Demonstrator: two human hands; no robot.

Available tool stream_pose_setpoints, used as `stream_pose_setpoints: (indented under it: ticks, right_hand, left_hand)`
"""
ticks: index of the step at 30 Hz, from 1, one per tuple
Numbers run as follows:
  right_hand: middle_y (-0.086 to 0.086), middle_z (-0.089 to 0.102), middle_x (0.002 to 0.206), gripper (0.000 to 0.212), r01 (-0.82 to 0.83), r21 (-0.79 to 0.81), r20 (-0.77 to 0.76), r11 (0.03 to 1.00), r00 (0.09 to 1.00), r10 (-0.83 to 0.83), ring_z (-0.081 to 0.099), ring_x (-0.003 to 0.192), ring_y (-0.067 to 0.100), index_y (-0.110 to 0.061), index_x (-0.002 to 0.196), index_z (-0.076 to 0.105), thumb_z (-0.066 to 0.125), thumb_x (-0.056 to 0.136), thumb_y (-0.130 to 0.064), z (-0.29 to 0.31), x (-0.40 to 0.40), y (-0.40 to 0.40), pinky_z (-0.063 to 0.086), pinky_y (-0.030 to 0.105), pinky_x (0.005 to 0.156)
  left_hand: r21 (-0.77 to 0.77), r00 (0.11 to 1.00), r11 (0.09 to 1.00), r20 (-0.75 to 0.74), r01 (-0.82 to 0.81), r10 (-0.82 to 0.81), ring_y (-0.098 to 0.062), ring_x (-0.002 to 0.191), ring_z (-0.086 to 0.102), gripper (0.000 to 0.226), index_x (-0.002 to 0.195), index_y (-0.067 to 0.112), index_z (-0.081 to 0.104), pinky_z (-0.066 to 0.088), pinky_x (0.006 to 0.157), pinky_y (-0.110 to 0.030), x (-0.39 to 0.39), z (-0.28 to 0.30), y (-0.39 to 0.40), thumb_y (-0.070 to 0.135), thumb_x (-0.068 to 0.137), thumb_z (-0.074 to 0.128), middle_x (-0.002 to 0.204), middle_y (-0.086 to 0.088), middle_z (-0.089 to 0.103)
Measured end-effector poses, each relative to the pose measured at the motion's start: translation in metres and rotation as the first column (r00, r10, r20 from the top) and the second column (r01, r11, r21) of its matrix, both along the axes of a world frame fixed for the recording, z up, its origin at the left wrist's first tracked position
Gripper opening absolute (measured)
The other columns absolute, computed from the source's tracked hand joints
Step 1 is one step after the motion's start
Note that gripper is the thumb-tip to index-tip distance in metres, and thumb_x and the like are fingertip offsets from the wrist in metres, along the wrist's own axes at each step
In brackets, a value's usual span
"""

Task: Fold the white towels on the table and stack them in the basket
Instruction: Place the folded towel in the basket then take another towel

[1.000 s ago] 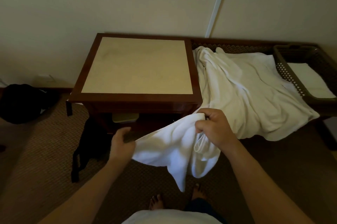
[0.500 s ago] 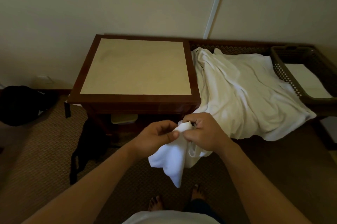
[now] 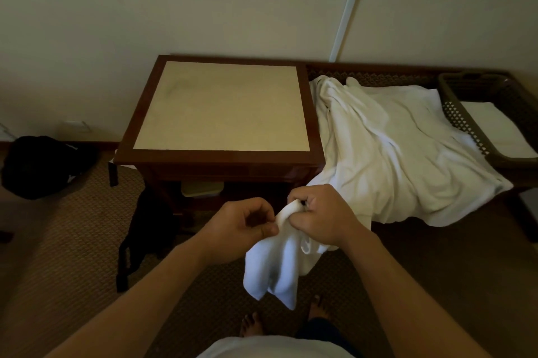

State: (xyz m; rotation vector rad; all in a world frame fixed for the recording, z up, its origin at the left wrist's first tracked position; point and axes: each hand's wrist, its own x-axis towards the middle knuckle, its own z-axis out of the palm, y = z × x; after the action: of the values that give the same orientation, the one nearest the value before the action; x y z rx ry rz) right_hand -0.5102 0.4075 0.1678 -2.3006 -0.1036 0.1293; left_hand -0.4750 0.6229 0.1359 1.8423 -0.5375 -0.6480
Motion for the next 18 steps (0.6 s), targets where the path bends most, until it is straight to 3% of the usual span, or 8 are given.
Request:
stream_pose_setpoints:
  ticks: [7,9,10,12,15,16,18]
  right_hand:
    - [0.004,0.057,0.061,0.003,0.035,-0.035,-0.033,0.999,0.999,-0.036,0.054,0.060,0.022,-0.016,0.065,0.060,0.060,0.067,-0.019,-0.003,0.000,0.001,0.042,0.036,0.053]
    - [-0.004,0.064,0.069,0.006,0.032,-0.039,-0.083,0.999,0.996,-0.035,0.060,0.064,0.013,-0.023,0.075,0.067,0.062,0.072,-0.019,-0.003,0.001,-0.002,0.051,0.036,0.060]
    - [-0.012,0.068,0.076,0.014,0.056,-0.021,-0.092,0.998,0.994,-0.058,0.063,0.070,0.006,-0.029,0.084,0.070,0.065,0.077,-0.018,-0.003,0.003,-0.007,0.053,0.030,0.062]
    - [-0.020,0.066,0.078,0.027,0.250,0.085,-0.042,0.965,0.968,-0.247,0.061,0.067,-0.005,-0.035,0.103,0.070,0.069,0.086,-0.015,0.004,0.009,-0.025,0.047,0.013,0.060]
    - [-0.009,0.060,0.073,0.016,0.595,0.324,0.093,0.736,0.754,-0.650,0.050,0.050,-0.001,-0.027,0.103,0.069,0.066,0.094,-0.014,0.027,0.017,-0.057,0.040,0.013,0.050]
    - [-0.009,0.061,0.075,0.011,0.619,0.371,0.134,0.692,0.702,-0.700,0.050,0.052,-0.002,-0.025,0.100,0.069,0.065,0.096,-0.016,0.032,0.018,-0.064,0.040,0.013,0.051]
    - [-0.011,0.063,0.078,0.004,0.608,0.377,0.193,0.698,0.686,-0.702,0.051,0.056,-0.002,-0.028,0.096,0.066,0.064,0.098,-0.025,0.035,0.020,-0.065,0.042,0.012,0.055]
  left_hand:
    - [-0.034,0.962,0.977,0.166,-0.213,0.215,-0.012,0.086,0.067,0.009,0.102,0.029,0.064,0.055,0.073,-0.028,-0.021,-0.026,-0.006,0.022,0.099,0.067,0.091,0.011,0.067]
    - [-0.023,0.938,0.955,0.182,-0.295,0.294,-0.014,0.079,0.064,0.012,0.098,0.030,0.061,0.054,0.066,-0.031,-0.019,-0.031,-0.007,0.019,0.102,0.061,0.087,0.008,0.064]
    - [0.002,0.924,0.943,0.200,-0.332,0.325,-0.014,0.078,0.062,0.014,0.097,0.029,0.060,0.053,0.065,-0.034,-0.015,-0.033,-0.004,0.017,0.103,0.059,0.085,0.007,0.063]
    - [0.115,0.889,0.908,0.287,-0.402,0.357,-0.008,0.083,0.059,0.014,0.096,0.027,0.058,0.048,0.068,-0.032,-0.002,-0.040,0.012,0.016,0.104,0.054,0.091,0.008,0.061]
    - [0.304,0.868,0.841,0.375,-0.447,0.326,-0.015,0.098,0.057,0.015,0.104,0.026,0.056,0.045,0.081,-0.033,0.020,-0.057,0.055,0.013,0.104,0.050,0.106,0.006,0.057]
    - [0.351,0.876,0.834,0.393,-0.425,0.281,-0.018,0.101,0.058,0.017,0.107,0.025,0.056,0.047,0.083,-0.034,0.024,-0.063,0.067,0.010,0.103,0.050,0.110,0.005,0.056]
    - [0.400,0.872,0.836,0.459,-0.376,0.173,-0.023,0.104,0.059,0.018,0.113,0.018,0.058,0.051,0.085,-0.037,0.029,-0.072,0.078,0.006,0.101,0.050,0.115,0.000,0.055]
